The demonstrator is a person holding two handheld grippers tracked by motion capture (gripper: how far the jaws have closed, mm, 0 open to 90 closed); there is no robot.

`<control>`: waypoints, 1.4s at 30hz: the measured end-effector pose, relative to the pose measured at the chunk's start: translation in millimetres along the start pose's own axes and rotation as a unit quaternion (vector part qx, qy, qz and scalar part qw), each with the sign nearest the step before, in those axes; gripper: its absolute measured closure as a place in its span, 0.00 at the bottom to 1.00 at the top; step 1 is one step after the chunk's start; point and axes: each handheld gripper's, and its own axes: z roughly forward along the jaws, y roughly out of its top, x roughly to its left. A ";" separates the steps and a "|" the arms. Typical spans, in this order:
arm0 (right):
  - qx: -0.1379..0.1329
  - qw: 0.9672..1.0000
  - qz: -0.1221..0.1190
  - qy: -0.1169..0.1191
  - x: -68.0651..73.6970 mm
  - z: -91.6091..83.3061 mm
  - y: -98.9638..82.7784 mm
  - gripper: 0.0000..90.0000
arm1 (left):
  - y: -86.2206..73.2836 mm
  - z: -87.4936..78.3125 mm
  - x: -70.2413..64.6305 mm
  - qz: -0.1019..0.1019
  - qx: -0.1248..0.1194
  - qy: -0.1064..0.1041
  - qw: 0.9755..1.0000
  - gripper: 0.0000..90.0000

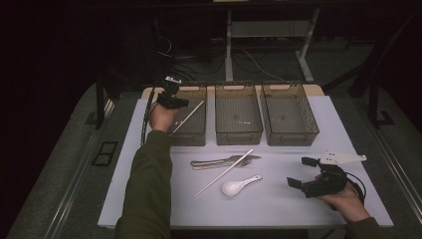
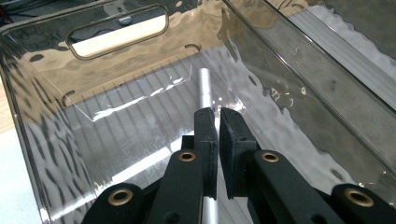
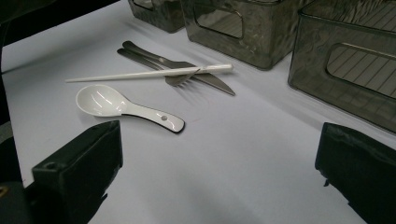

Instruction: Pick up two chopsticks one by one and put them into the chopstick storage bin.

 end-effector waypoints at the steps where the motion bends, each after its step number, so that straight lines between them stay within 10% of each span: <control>1: 0.000 1.000 0.000 0.000 0.2 -0.1 0.0 0.01 | -0.1 -0.5 0.3 -0.002 -0.003 -0.004 1.000 0.94; 20: 0.000 1.000 -0.002 -0.001 0.9 0.4 0.2 0.01 | 8.6 -40.5 -36.1 0.074 -0.007 -0.032 0.997 0.67; 42: 0.002 1.000 -0.002 0.000 2.0 1.9 0.4 0.01 | -33.6 -84.4 -112.2 0.139 -0.005 -0.099 0.985 0.57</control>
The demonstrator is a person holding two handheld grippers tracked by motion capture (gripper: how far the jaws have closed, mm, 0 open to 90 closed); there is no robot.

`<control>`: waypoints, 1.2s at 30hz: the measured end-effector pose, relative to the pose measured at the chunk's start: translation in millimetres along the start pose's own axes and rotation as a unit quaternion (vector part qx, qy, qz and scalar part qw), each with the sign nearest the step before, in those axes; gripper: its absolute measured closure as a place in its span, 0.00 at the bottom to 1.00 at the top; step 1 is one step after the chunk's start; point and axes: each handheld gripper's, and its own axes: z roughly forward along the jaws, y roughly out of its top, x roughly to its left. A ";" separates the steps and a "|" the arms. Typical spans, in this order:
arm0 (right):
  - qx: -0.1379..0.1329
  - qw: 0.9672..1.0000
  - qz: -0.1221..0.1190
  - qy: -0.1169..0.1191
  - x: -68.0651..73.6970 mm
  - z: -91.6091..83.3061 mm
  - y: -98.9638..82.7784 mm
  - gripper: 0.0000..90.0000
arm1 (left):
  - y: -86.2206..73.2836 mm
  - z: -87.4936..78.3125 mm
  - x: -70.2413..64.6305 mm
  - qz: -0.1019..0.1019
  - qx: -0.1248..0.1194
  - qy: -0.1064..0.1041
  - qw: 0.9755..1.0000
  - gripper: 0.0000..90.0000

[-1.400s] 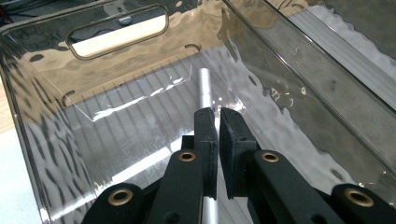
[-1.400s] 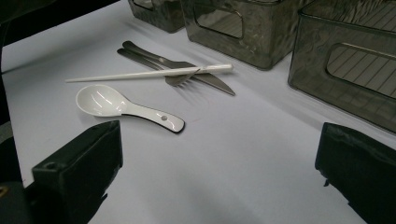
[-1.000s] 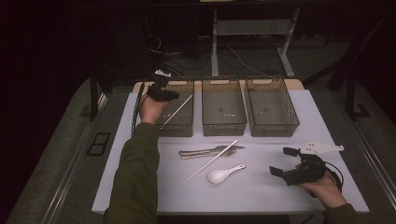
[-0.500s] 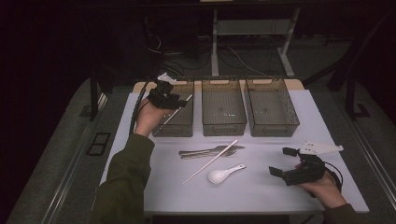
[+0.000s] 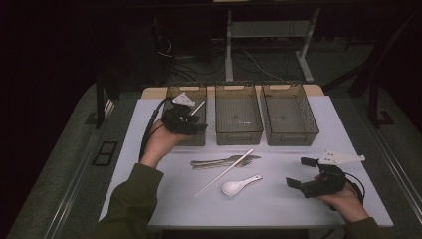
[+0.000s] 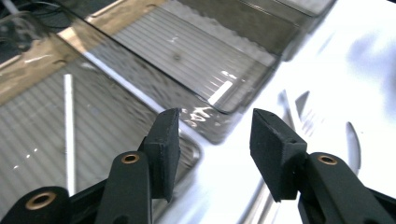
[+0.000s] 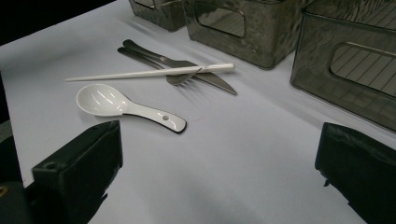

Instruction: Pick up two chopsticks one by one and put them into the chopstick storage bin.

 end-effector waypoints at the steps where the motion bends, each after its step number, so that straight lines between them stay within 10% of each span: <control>1: 0.000 1.000 0.000 0.000 0.1 0.0 0.0 0.01 | -1.5 1.0 -4.1 -0.002 -0.001 -0.003 1.000 0.58; 12: 0.005 1.000 0.003 0.001 0.7 0.4 0.0 0.01 | -19.5 16.5 -38.7 0.015 -0.004 -0.033 0.999 0.71; 36: 0.006 1.000 0.002 0.000 -0.4 1.8 -0.4 0.01 | -40.0 75.1 -75.5 0.018 0.077 -0.088 0.993 0.81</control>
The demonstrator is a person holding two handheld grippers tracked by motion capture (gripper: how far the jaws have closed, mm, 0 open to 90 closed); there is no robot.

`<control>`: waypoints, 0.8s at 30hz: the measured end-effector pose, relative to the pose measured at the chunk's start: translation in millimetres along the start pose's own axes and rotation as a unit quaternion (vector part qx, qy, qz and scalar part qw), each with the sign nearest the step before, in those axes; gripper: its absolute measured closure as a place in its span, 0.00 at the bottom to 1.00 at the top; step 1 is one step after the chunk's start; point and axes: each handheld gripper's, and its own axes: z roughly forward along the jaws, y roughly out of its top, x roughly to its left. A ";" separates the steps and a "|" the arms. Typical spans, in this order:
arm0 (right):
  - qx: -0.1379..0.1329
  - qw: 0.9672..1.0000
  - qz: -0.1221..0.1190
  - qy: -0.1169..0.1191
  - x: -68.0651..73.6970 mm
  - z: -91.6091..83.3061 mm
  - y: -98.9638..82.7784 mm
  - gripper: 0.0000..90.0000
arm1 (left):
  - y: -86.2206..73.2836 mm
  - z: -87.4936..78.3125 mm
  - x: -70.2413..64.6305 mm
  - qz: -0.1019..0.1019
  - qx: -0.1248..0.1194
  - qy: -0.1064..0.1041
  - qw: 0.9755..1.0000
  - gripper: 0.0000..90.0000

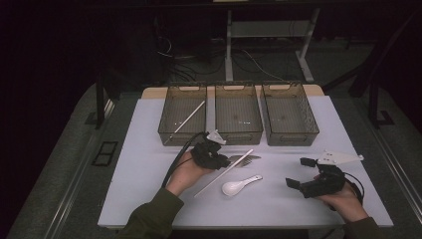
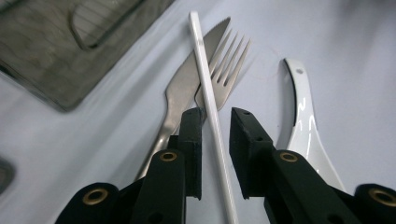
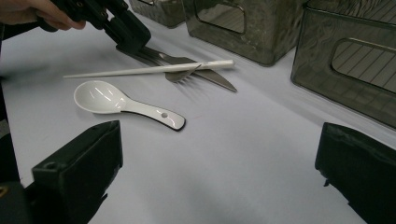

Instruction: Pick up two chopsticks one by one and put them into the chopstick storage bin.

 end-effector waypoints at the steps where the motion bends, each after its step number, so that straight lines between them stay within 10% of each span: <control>1: 0.000 1.000 0.001 0.000 0.1 -0.1 0.0 0.01 | -0.2 2.3 -0.2 -0.002 0.001 -0.002 1.000 0.81; 24: 0.000 1.000 0.001 -0.001 -0.5 -0.3 0.0 0.01 | 0.5 26.4 -3.7 0.006 0.050 0.002 0.999 0.83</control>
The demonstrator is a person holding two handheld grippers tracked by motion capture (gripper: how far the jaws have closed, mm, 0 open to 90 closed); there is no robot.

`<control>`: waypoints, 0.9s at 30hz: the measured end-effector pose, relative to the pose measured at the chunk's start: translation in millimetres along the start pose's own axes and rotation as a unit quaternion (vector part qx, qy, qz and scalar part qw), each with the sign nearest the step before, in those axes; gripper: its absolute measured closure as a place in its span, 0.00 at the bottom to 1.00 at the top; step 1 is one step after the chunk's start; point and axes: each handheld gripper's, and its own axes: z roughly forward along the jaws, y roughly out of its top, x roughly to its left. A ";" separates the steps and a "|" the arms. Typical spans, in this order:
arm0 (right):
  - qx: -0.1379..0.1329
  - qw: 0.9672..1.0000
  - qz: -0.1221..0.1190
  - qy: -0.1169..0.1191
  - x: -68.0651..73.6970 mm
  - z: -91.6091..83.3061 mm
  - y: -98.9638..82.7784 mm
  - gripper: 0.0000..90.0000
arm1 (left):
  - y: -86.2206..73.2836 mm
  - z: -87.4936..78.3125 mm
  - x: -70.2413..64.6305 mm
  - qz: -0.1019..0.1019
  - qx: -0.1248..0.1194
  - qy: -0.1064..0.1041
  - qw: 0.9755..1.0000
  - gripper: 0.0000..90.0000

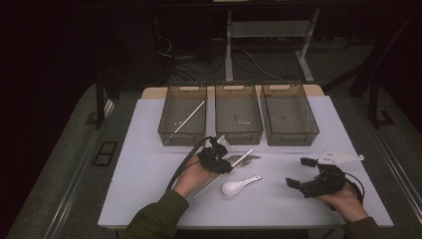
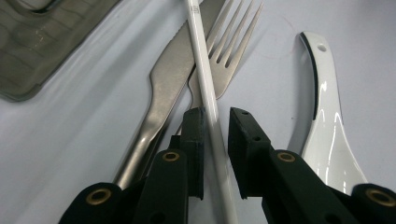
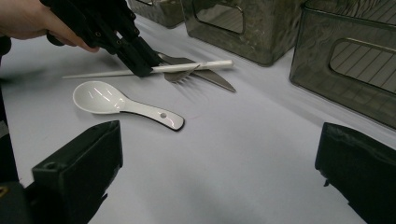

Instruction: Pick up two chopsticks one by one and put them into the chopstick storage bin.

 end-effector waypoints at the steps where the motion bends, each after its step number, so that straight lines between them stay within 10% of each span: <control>1: 0.000 1.000 0.000 0.000 0.0 -0.1 0.0 0.01 | 0.4 0.6 -0.8 -0.002 -0.002 0.002 1.000 0.83; 27: 0.000 1.000 -0.001 0.000 0.9 0.2 0.9 0.01 | -0.5 2.6 -6.3 -0.007 -0.007 0.031 0.999 0.93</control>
